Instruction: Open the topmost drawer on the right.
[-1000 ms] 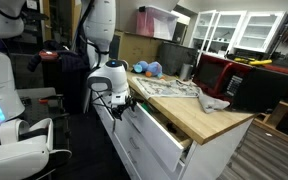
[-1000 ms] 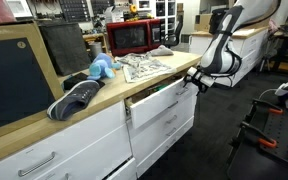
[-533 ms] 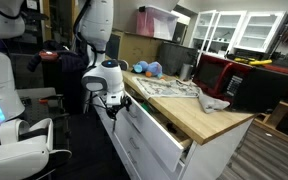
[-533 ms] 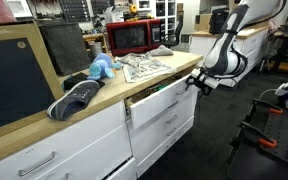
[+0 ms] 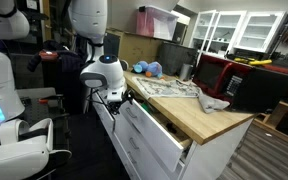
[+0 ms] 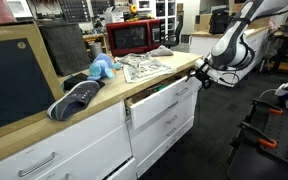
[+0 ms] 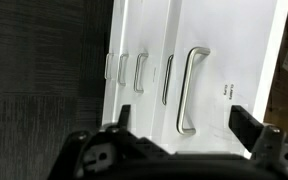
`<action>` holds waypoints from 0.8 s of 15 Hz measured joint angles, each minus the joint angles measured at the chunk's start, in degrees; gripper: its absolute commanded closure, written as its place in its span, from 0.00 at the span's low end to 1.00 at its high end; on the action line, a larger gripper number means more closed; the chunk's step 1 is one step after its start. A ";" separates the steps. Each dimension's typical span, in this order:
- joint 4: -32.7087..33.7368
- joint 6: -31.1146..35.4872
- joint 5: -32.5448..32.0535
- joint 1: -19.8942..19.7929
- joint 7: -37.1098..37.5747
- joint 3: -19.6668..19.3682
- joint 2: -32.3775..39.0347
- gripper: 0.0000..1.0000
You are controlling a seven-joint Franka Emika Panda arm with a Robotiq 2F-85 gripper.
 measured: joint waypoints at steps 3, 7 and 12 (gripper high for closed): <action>-0.93 -0.23 -0.36 -5.38 0.00 3.89 0.00 0.00; -0.89 -0.23 -0.34 -10.61 0.00 7.69 0.06 0.00; 1.59 -0.23 0.80 -10.70 0.00 7.54 1.11 0.00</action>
